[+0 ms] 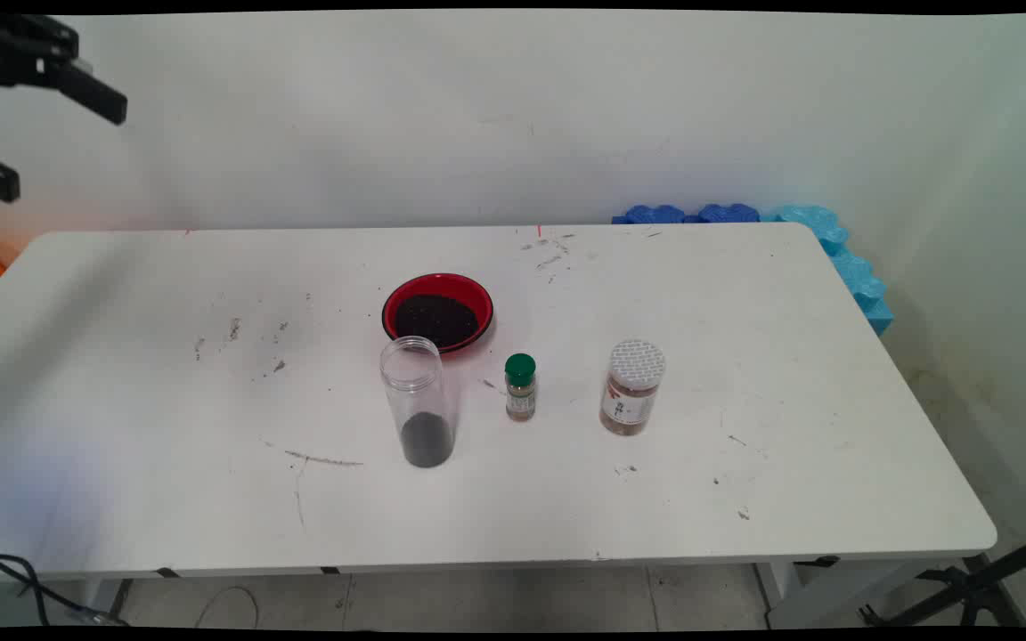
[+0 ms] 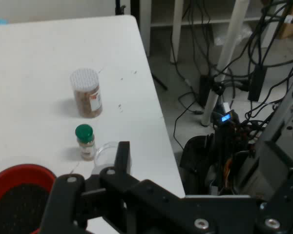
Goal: Pick up the black seasoning powder from the table
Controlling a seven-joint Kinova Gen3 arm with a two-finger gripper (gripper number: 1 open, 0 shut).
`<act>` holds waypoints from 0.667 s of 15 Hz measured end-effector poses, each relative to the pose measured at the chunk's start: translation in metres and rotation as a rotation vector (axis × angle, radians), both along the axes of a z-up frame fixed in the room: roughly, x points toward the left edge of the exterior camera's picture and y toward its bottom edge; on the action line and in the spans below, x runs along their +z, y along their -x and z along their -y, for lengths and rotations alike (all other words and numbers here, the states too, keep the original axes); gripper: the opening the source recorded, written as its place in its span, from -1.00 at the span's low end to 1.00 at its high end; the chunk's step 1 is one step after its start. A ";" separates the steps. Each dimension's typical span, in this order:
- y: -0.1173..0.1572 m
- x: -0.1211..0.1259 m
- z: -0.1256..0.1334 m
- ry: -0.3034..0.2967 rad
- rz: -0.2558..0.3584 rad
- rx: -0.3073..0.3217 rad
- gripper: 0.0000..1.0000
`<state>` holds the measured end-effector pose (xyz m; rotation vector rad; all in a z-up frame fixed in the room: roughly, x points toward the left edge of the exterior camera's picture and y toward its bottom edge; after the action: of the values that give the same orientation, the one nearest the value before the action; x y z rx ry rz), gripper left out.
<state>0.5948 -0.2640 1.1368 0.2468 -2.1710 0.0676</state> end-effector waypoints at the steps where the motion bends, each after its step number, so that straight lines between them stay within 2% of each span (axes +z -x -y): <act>1: -0.001 -0.006 -0.001 -0.001 0.004 0.011 1.00; 4: -0.004 -0.028 -0.008 -0.002 0.024 0.069 1.00; 10: -0.006 -0.087 -0.032 -0.007 0.074 0.229 1.00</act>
<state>0.6005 -0.2323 1.0498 0.5032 -2.2083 0.2018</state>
